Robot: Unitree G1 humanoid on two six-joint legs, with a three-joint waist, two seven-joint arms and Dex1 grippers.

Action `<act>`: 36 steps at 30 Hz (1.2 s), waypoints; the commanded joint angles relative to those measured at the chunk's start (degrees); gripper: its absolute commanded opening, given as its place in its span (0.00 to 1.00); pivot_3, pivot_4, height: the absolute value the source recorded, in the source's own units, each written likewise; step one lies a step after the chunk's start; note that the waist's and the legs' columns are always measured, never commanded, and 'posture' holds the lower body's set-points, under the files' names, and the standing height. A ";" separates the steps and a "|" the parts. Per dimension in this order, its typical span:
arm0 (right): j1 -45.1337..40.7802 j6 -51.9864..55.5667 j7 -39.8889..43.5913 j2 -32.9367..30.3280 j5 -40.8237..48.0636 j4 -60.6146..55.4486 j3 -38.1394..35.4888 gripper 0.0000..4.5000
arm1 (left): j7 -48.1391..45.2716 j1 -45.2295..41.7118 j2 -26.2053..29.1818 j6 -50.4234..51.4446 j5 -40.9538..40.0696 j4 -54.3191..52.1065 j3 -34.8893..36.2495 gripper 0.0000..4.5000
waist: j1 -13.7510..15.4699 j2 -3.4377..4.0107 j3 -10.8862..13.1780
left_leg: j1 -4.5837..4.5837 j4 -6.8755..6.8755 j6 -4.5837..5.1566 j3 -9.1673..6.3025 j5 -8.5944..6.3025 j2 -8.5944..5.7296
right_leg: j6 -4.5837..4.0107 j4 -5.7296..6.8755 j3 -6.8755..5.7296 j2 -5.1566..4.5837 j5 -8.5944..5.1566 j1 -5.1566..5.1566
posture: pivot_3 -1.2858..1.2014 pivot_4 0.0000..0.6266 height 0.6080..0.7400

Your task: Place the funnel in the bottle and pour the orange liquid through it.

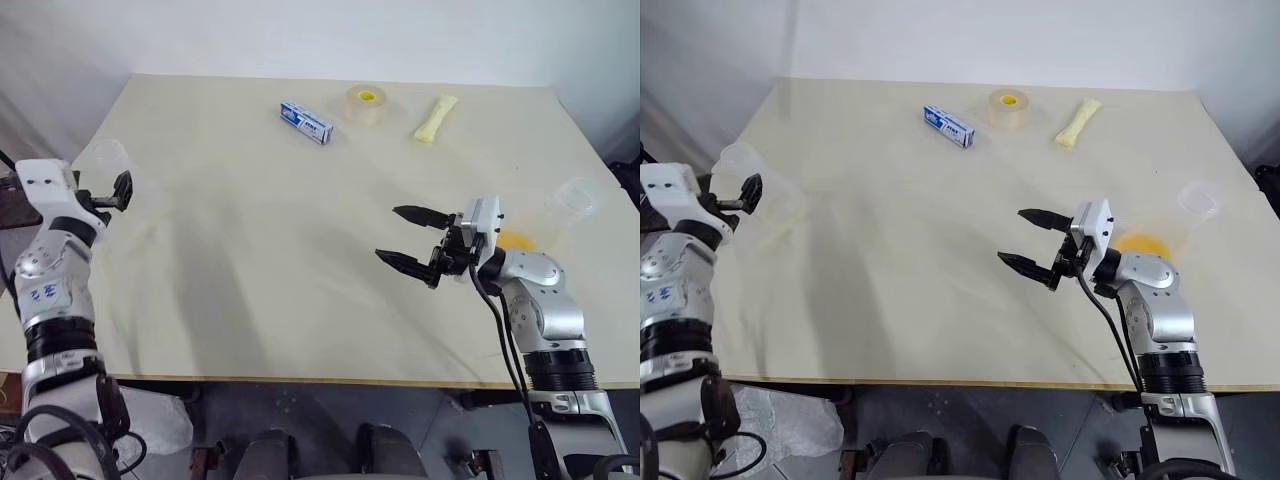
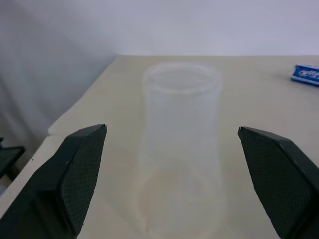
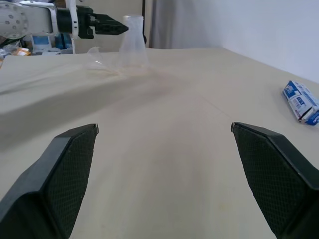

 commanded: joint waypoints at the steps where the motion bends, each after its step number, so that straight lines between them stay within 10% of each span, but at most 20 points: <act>1: 0.52 0.13 -0.44 -0.28 1.02 -3.04 -0.72 1.00 | -0.35 -4.48 2.18 -5.53 1.67 7.00 -0.30 1.00 | -0.49 -0.01 0.01 | 0.00 0.00 0.00 0.00 0.00 -0.01 | 0.01 0.03 -0.02 -0.02 0.00 0.00 | 0.52 0.24 1.00; 10: 0.87 0.42 -1.32 -0.25 0.81 -3.87 -0.89 1.00 | -0.91 -12.70 3.07 -10.59 3.47 20.73 -1.99 1.00 | -0.83 -0.14 0.08 | -0.01 -0.02 0.00 -0.03 0.00 -0.04 | 0.04 0.12 -0.12 -0.06 0.02 -0.03 | 0.52 0.24 1.00; 18: 0.79 -0.13 -2.16 -0.21 0.47 -3.72 -1.07 1.00 | -1.67 -14.02 3.47 -12.61 3.86 23.38 -2.06 0.52 | -0.92 -0.18 0.11 | -0.02 -0.01 0.00 -0.10 0.00 -0.06 | 0.05 0.14 -0.12 -0.09 0.02 -0.03 | 0.52 0.24 1.00; 36: 3.05 0.59 0.14 -4.98 2.92 -5.16 -4.34 1.00 | -27.70 -20.59 -4.08 -8.34 -1.04 1.91 -10.60 0.51 | -0.40 -0.33 0.19 | -0.85 0.75 0.02 -0.67 0.00 -0.26 | 0.12 0.48 -0.48 -0.19 0.06 -0.18 | 0.52 0.24 1.00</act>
